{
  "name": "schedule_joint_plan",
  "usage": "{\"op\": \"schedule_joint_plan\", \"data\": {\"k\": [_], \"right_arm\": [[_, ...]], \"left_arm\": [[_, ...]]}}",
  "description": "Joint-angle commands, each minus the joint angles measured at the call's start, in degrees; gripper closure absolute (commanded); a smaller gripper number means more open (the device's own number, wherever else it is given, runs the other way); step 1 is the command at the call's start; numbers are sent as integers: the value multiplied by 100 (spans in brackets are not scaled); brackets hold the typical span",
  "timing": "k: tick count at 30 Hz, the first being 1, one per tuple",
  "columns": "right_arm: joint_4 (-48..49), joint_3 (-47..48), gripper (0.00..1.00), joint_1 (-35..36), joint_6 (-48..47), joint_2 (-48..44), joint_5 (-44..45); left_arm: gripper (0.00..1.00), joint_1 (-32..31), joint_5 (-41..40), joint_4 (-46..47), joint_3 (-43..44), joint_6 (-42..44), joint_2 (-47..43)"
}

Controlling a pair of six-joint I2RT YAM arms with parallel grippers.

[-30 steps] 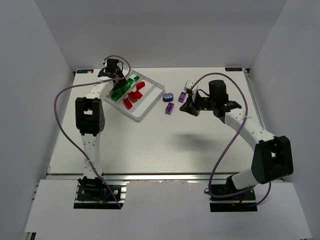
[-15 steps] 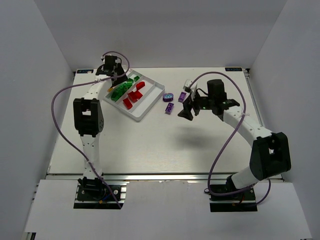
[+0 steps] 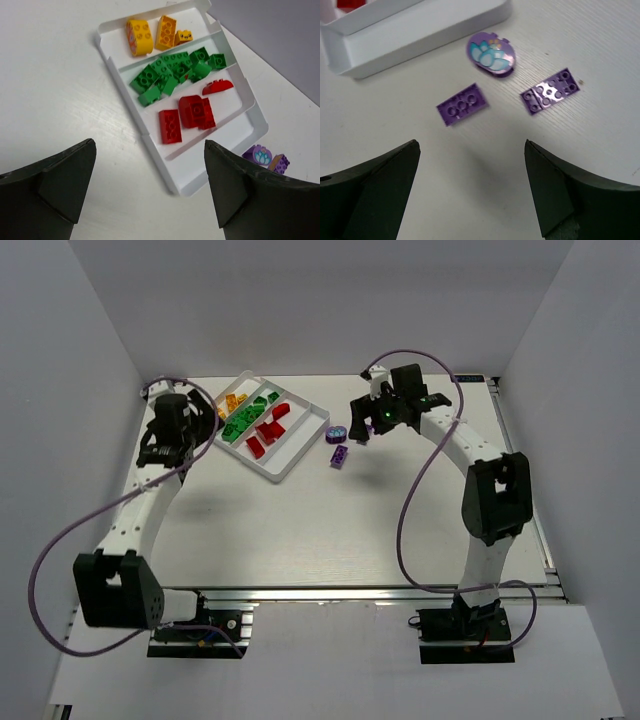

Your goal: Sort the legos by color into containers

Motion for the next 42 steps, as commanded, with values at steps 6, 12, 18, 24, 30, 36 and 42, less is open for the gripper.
{"op": "schedule_joint_plan", "data": {"k": [6,12,18,24,30,36,42], "right_arm": [[-701,1360,11,69,1242,949,1836],[-604,1738,17,78,1761,1477,2389],[-552,2222,20,78,2033,2119,2505],[-385,2495,22,95,2192,2497,2698],[-323,2504,22,113,2227,2726,2795],[-270,2469,25,174,2210,2832,2892],[-244,2372,42,183,2157,2797,2910]], "left_arm": [[2,-3,-69,-537,-1597,-490,-1907],[2,-3,-43,-1038,-2082,-710,-3024],[2,-3,63,-1250,-2478,-1070,-3631],[2,-3,-16,-1495,-2566,-1203,-3816],[2,-3,-130,-1610,-2531,-1203,-3887],[2,-3,-104,-1549,-2513,-1211,-3834],[2,-3,-157,-1601,-2443,-1185,-3825]]}}
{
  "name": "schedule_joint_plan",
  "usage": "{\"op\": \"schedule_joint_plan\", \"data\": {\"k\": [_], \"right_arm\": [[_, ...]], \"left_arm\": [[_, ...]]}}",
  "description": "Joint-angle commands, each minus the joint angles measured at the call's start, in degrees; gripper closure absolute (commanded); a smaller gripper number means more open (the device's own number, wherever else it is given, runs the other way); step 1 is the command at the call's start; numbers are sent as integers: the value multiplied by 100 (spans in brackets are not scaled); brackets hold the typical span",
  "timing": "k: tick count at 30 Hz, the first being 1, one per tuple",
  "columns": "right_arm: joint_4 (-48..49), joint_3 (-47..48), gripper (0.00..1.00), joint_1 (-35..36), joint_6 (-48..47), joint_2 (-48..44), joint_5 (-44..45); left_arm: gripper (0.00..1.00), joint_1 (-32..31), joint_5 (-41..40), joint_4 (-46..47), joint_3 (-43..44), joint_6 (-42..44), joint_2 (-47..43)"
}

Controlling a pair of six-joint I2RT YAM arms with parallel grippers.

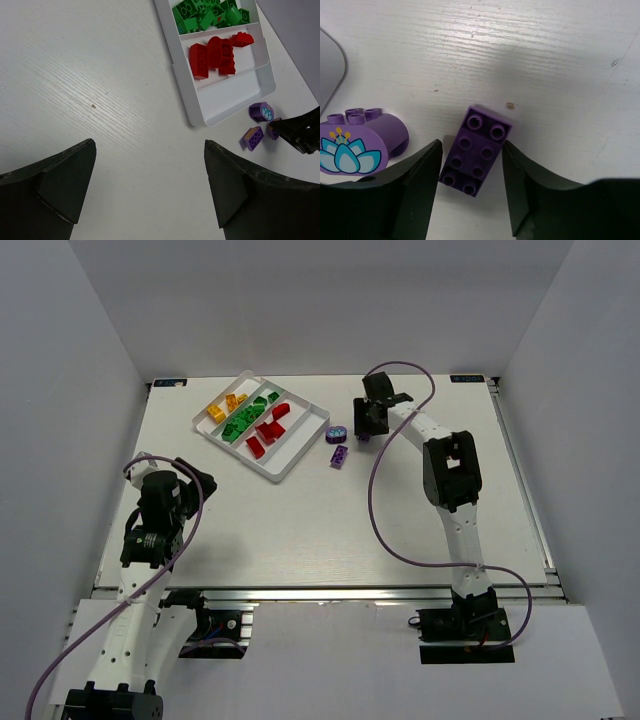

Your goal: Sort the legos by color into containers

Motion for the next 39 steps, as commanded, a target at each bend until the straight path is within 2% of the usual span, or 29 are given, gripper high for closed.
{"op": "schedule_joint_plan", "data": {"k": [1,5,6,8,9,12,15,20,23,25,28,30,36,39], "right_arm": [[171,75,45,17,13,-5,72],[215,66,64,17,-180,-154,81],[242,75,77,17,-216,-198,107],[311,145,88,17,-329,-347,99],[329,180,99,26,-365,-392,99],[838,-56,100,17,-523,-716,-50],[1609,-573,100,8,-637,-1138,-594],[2034,-804,100,26,-840,-1394,-2647],[2201,-822,100,105,-919,-1377,-3537],[2315,-796,100,218,-1015,-1350,-3802],[2456,-691,100,438,-1042,-1272,-3769],[2457,-358,100,657,-1016,-896,-3410],[2518,145,100,834,-1077,-490,-3058],[2580,259,94,887,-1147,-358,-2934]], "left_arm": [[2,-7,-111,-78,95,4,-39],[2,-7,-120,-78,60,-14,-110],[2,-7,-120,-69,59,-22,-119],[2,-7,-111,-78,59,-22,-136],[2,-7,-111,-78,59,-22,-145],[2,2,-102,-34,51,-14,-145],[2,-7,-67,-8,59,-5,-136],[2,-7,-49,10,51,30,-136],[2,2,-32,36,24,22,-136],[2,-7,-14,45,7,13,-145],[2,-7,12,63,-20,4,-163],[2,-7,21,45,-28,4,-180],[2,-7,3,-17,-20,4,-207],[2,-7,30,-34,-37,-5,-215]]}}
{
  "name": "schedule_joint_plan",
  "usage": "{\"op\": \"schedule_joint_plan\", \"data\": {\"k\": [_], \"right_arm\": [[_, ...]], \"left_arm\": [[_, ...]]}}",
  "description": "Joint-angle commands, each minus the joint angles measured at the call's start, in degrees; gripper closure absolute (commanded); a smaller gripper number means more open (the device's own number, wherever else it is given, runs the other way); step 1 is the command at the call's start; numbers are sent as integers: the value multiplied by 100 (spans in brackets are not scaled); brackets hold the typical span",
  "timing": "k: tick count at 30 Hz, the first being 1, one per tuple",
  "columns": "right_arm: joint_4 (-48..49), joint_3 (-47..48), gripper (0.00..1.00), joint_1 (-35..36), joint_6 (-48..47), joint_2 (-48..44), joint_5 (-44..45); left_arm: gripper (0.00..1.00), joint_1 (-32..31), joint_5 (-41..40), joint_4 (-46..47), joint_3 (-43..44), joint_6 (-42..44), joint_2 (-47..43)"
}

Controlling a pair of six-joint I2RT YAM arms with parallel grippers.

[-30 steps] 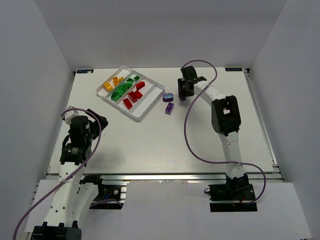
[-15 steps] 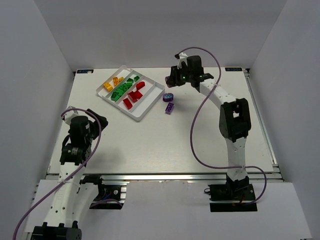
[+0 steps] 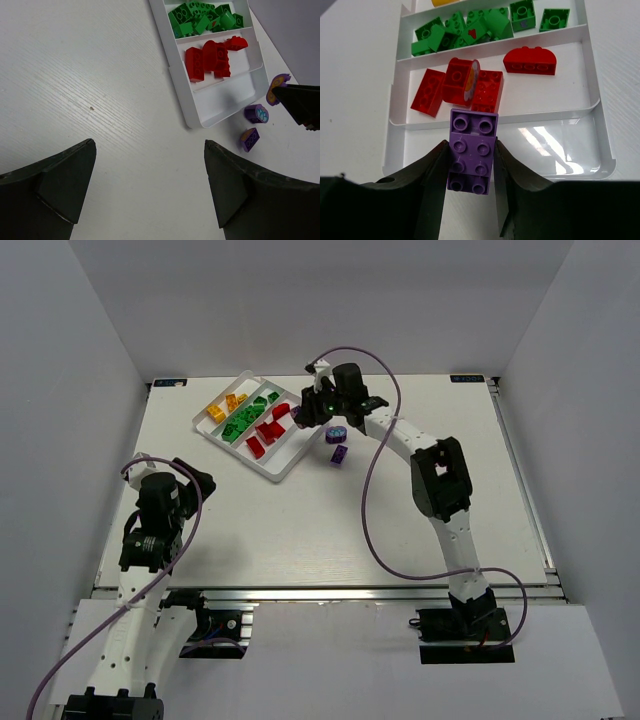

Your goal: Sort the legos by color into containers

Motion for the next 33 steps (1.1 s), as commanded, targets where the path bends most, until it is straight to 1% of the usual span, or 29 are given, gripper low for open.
{"op": "schedule_joint_plan", "data": {"k": [1,5,6,8,9,10,14,19,20,21,22,24,26,28,30,31,32,33], "right_arm": [[282,329,91,-7,-164,152,281],[318,286,80,37,-296,240,387],[318,277,80,46,-305,258,414],[318,277,75,46,-296,310,440],[318,285,74,46,-340,346,458],[318,294,70,46,-462,372,466],[318,303,63,55,-516,460,493],[537,355,57,55,-577,574,528],[555,356,50,55,-577,583,554],[572,364,46,55,-569,601,563],[599,373,40,55,-560,601,563],[616,373,35,55,-560,583,563],[634,373,32,46,-577,557,546],[625,356,31,46,-603,469,511],[582,294,24,2,-735,276,371],[555,233,16,-7,-857,189,265],[546,33,11,-59,-1024,-82,143],[590,-135,11,-86,-1400,-250,-111]], "left_arm": [[2,-7,71,-23,-37,-5,-78],[2,-7,89,-14,-28,-14,-69],[2,-7,89,-6,-11,-14,-69],[2,-7,115,-14,-2,-14,-51],[2,2,124,-14,7,-14,-43],[2,2,141,-23,15,-14,-34],[2,-7,203,-32,59,-14,-34],[2,-7,317,-41,103,-40,-34],[2,-7,335,-41,112,-57,-34],[2,-7,352,-41,121,-58,-34],[2,-7,422,-23,121,-66,-34],[2,-7,510,73,104,-101,-25],[3,-7,773,222,16,-128,1],[4,2,1010,433,-20,-145,63],[8,-7,1275,696,-81,-172,177],[10,-7,1519,793,-90,-172,229],[15,-7,1722,890,-99,-181,282],[17,-16,1828,1082,-99,-181,422]]}}
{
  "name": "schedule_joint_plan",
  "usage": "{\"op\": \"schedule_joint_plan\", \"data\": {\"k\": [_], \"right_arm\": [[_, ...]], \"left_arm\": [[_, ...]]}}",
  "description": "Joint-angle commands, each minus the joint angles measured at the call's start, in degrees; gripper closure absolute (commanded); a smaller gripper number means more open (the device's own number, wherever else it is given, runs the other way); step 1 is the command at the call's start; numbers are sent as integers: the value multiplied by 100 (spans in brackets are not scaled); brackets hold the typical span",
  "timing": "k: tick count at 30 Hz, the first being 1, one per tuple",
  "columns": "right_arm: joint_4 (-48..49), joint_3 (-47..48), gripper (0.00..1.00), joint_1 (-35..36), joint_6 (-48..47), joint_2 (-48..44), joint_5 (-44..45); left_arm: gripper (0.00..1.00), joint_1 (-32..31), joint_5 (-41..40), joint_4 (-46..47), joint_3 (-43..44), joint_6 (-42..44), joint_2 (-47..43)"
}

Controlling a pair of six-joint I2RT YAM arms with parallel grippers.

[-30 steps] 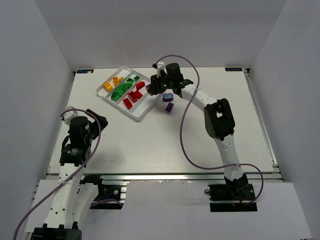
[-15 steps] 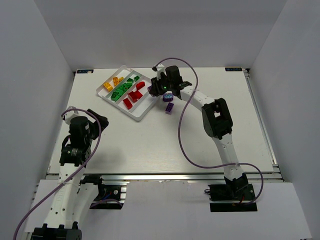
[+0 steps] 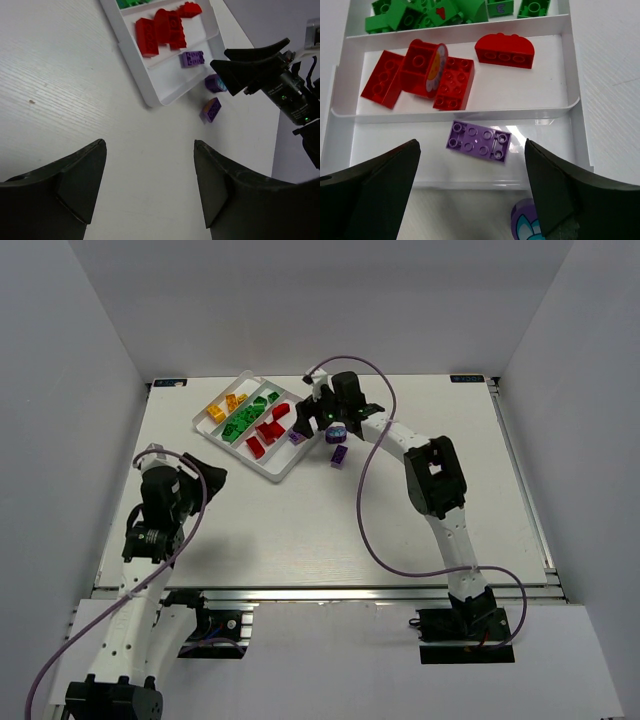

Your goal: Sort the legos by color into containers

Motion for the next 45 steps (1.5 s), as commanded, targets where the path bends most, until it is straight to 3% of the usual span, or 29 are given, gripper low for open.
{"op": "schedule_joint_plan", "data": {"k": [1,4,6,7,9,10,13,15,16,17,24,30,45], "right_arm": [[304,-376,11,-168,-797,-931,-605],[550,-1352,11,-449,-1149,-1660,-1157],[-165,-1319,17,-660,-1282,-1846,-2173],[-371,-1301,33,-853,-1230,-1933,-2397],[-592,-1588,57,-1030,-1107,-2127,-2723],[-558,-1791,77,-1196,-1011,-2258,-2750],[-626,-2406,91,-1486,-1001,-2803,-2716],[-907,-2470,84,-1619,-1001,-3006,-2733],[-1248,-2452,67,-1741,-1018,-3033,-2733],[-1399,-2461,60,-1803,-1036,-3103,-2750],[-1550,-3146,34,-2199,-1089,-3736,-2838],[-1480,-3550,27,-2375,-1001,-4079,-2891],[-1252,-3841,21,-2551,-913,-4219,-2900]], "left_arm": [[21,-16,764,638,-66,-12,252],[35,-156,1064,1068,-31,-3,630],[44,-437,1073,1367,39,84,963],[46,-742,1021,1429,179,145,1096],[49,-1139,706,1596,364,399,1586],[49,-1332,617,1649,600,488,1789],[49,-2096,475,1746,1170,804,2727],[45,-2326,414,1773,1497,1093,3213],[40,-2528,327,1764,1664,1182,3685],[38,-2617,282,1755,2031,1287,3933],[30,-3144,-76,1220,3948,2202,6017],[24,-3303,-570,516,5398,2686,7319],[24,-3593,-842,437,6411,3073,8585]]}}
